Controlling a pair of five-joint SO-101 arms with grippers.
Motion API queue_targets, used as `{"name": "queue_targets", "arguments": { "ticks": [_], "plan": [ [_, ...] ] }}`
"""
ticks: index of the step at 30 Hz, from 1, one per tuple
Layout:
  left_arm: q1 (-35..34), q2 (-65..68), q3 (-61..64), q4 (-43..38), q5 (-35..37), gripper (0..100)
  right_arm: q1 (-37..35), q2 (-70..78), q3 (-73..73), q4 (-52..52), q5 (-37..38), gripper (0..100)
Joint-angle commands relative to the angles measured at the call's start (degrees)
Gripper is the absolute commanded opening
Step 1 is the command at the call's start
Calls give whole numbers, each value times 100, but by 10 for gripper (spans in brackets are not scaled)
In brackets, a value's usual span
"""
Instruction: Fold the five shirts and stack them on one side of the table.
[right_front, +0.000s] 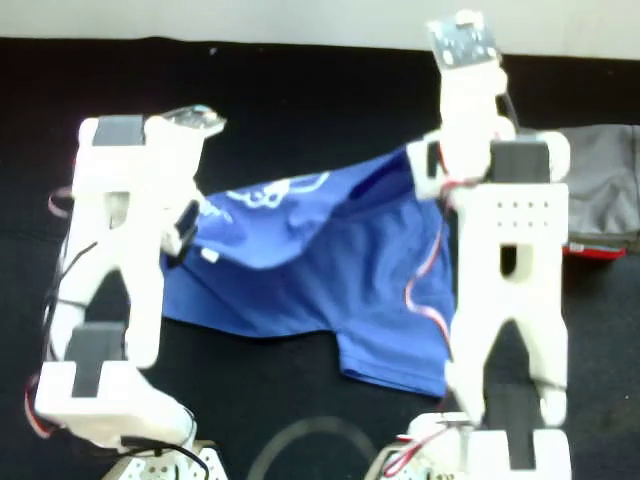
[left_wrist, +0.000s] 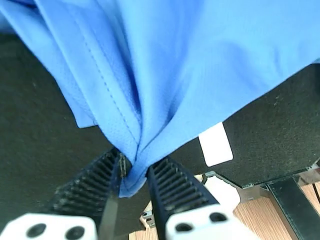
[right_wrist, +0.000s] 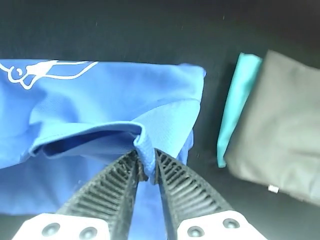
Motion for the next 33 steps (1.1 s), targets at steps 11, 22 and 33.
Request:
{"name": "queue_targets", "arguments": {
  "ticks": [11,22,33],
  "plan": [
    [66,-1051,3864,-2163,44,64,215,-3134,5727,-2642,-35,5],
    [-523,-1112,3266,-1644,35,203,215,-3319,6088,-2677,-35,5],
    [-1042,-1112,2958,-1433,264,200,215,-3319,6088,-2686,-35,5]
  ]
}}
